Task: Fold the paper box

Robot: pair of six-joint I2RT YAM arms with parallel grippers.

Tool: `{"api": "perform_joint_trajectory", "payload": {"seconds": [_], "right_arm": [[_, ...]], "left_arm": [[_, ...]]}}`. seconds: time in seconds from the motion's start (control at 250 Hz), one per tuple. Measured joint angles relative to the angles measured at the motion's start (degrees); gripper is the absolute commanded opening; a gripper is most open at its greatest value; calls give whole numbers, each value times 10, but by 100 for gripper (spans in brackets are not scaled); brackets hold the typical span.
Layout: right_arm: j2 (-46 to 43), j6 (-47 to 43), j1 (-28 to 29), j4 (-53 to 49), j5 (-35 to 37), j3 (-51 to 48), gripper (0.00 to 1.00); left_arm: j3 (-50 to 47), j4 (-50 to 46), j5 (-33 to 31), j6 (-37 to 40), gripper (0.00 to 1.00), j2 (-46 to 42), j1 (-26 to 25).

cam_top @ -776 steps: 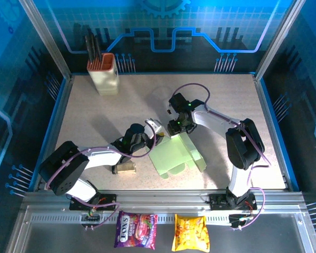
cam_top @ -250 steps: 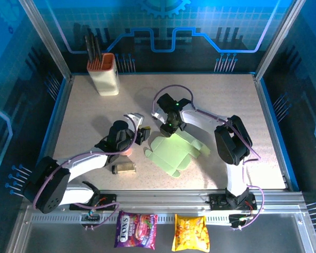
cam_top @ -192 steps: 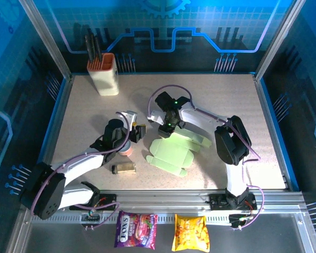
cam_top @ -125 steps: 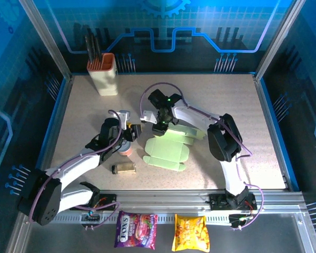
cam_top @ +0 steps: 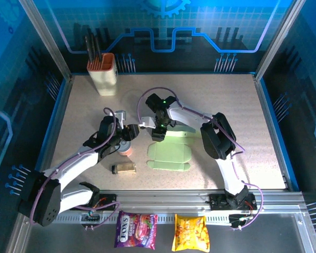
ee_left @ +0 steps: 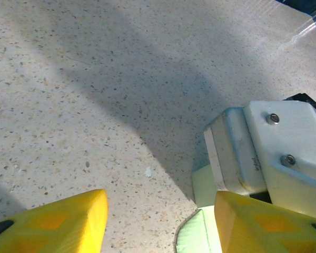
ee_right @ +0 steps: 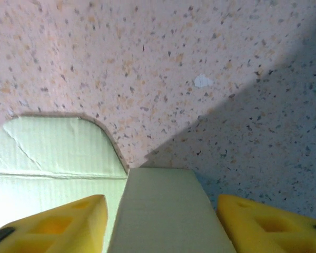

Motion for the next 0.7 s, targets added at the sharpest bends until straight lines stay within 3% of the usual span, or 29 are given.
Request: {"api": "perform_joint_trajectory", "payload": {"seconds": [0.188,0.384,0.519,0.703], "right_arm": [[-64,20,-7,4,-28,-18,70],[-173,79,-19,40,-65,-69,68],[-239,163,-51,84,-73,-126,60],[-302,314,-108,137,-55,-222,41]], "left_arm": [[32,-3,30,0,57,15,1],[68,-10,74,-1,52,61,1],[104,-13,115,-7,45,104,1],[155,-18,157,-13,41,165,-3]]}}
